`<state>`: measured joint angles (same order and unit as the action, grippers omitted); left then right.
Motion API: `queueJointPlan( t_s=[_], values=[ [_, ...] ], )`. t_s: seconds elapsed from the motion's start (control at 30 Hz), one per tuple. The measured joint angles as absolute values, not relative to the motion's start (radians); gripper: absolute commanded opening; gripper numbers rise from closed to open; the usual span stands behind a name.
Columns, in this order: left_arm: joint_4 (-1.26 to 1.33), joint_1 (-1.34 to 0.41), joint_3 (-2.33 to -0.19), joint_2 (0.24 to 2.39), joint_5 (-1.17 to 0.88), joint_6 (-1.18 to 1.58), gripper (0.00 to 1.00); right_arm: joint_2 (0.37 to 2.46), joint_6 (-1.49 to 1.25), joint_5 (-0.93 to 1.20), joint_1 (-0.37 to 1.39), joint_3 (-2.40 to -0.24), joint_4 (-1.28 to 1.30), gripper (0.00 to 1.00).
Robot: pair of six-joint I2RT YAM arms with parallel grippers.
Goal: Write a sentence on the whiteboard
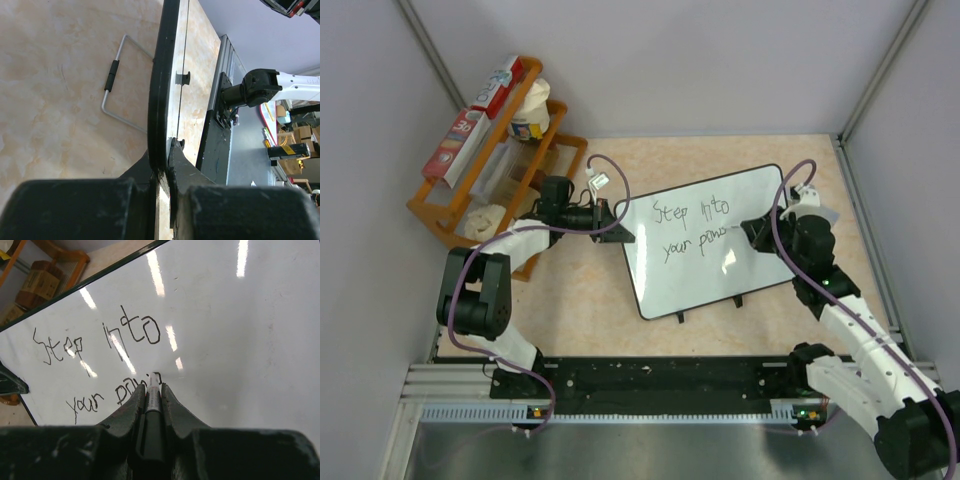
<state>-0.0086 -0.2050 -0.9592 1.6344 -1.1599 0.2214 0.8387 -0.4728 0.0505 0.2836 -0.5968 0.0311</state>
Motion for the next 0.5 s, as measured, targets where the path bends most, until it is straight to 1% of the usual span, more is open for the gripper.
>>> queueJointPlan(
  t_s=[0.5],
  values=[
    [-0.008, -0.205, -0.959, 1.634, -1.160, 0.221, 0.00, 0.804, -0.476, 0.067, 0.283, -0.564, 0.047, 0.00]
  ],
)
